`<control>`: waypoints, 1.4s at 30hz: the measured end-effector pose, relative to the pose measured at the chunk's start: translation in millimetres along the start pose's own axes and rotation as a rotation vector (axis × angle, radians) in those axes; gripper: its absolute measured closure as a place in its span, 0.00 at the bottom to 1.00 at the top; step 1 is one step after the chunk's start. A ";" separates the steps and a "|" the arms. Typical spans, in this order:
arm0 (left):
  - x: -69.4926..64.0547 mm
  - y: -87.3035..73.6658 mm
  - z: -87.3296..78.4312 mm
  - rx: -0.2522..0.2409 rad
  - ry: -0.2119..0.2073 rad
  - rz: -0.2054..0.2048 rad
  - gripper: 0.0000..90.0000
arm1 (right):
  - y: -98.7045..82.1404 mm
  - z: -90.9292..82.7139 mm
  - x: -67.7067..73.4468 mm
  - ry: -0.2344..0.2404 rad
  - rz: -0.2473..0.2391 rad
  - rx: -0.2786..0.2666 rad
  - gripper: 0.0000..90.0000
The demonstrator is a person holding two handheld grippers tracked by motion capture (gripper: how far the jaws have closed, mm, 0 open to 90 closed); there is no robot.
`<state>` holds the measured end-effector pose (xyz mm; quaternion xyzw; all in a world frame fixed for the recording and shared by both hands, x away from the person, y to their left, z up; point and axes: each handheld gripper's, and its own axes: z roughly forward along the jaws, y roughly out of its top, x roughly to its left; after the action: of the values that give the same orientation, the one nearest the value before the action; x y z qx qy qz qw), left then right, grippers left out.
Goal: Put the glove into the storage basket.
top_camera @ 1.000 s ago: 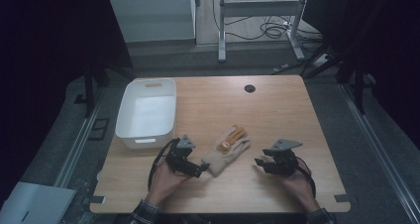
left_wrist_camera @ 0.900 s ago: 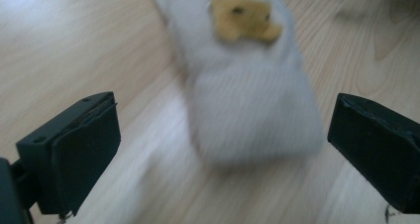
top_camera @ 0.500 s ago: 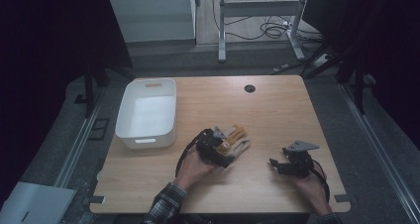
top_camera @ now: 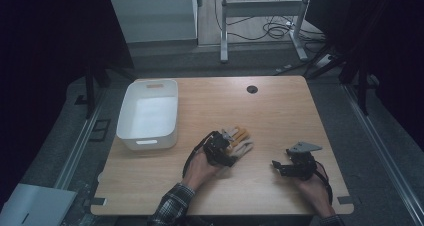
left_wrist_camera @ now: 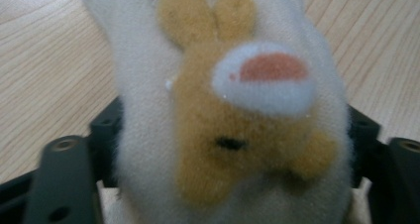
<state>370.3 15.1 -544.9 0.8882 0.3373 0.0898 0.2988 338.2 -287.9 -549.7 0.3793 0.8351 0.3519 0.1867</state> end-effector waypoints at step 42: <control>36.9 22.5 -65.9 -0.045 0.017 -0.078 0.72 | 0.1 0.2 -0.2 -0.001 0.000 -0.001 0.27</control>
<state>386.7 56.9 -480.1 0.8667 0.3720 0.0932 0.3191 338.5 -287.9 -549.7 0.3792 0.8350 0.3520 0.1872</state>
